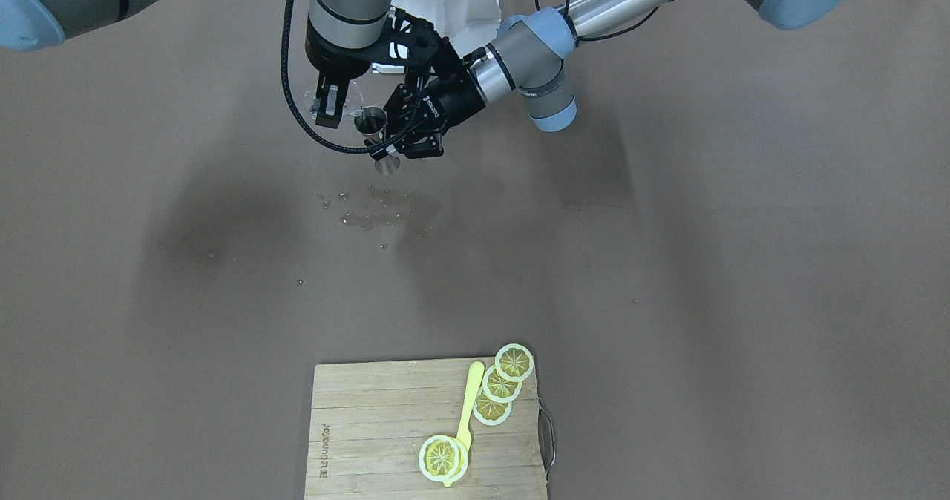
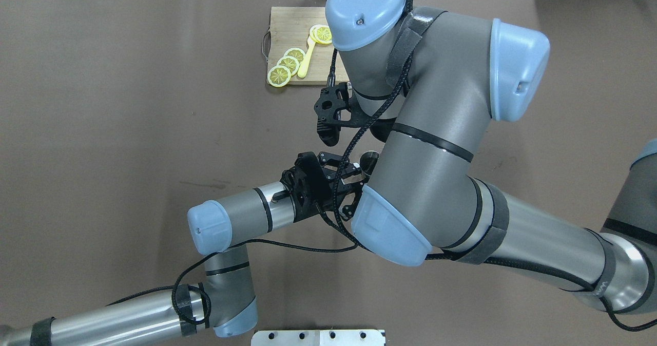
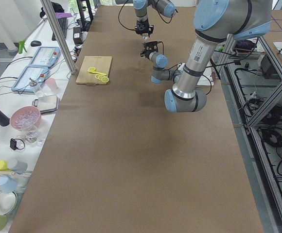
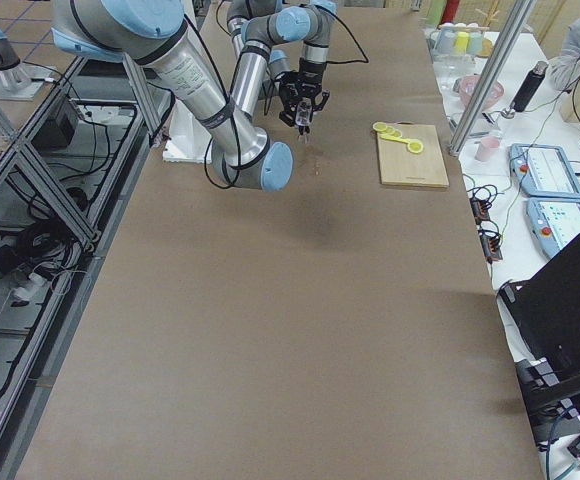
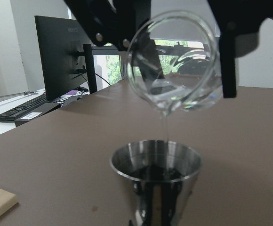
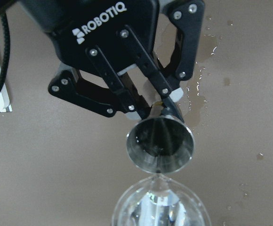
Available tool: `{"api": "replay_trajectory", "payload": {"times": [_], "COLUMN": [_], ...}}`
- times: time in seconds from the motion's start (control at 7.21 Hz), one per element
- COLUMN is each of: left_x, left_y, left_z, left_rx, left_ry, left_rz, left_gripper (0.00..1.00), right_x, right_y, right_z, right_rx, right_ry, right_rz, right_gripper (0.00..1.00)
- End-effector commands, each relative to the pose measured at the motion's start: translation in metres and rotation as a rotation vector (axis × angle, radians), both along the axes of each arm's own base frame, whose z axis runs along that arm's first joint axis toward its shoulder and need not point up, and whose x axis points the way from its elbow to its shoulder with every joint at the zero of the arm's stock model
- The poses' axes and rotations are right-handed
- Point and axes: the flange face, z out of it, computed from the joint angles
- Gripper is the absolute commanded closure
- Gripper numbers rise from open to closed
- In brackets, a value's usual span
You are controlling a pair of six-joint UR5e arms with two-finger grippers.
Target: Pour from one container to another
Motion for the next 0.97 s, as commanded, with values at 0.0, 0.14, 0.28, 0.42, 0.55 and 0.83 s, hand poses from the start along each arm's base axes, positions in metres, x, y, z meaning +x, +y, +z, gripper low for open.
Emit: {"api": "replay_trajectory", "payload": {"times": [0.0, 0.14, 0.28, 0.42, 0.55, 0.83], "left_x": [0.0000, 0.0000, 0.0000, 0.0006, 0.0000, 0.0000], "left_y": [-0.0001, 0.0000, 0.0000, 0.0010, 0.0000, 0.0000], "left_z": [0.0000, 0.0000, 0.0000, 0.0000, 0.0000, 0.0000], "left_rx": [0.000, 0.000, 0.000, 0.000, 0.000, 0.000], "left_ry": [0.000, 0.000, 0.000, 0.000, 0.000, 0.000], "left_rz": [-0.001, 0.001, 0.001, 0.002, 0.001, 0.001], "left_gripper": [1.00, 1.00, 1.00, 1.00, 1.00, 1.00], "right_x": [-0.0048, -0.0045, -0.0055, -0.0056, -0.0053, -0.0049], "right_y": [-0.0043, -0.0046, -0.0059, -0.0066, -0.0066, -0.0063], "right_z": [-0.0047, -0.0049, -0.0067, -0.0070, -0.0053, -0.0044], "right_rx": [-0.006, -0.012, -0.017, -0.015, -0.023, -0.030], "right_ry": [0.021, 0.037, 0.053, 0.060, 0.074, 0.085], "right_rz": [0.002, 0.003, 0.005, 0.006, 0.006, 0.006], "right_gripper": [1.00, 1.00, 1.00, 1.00, 1.00, 1.00]}}
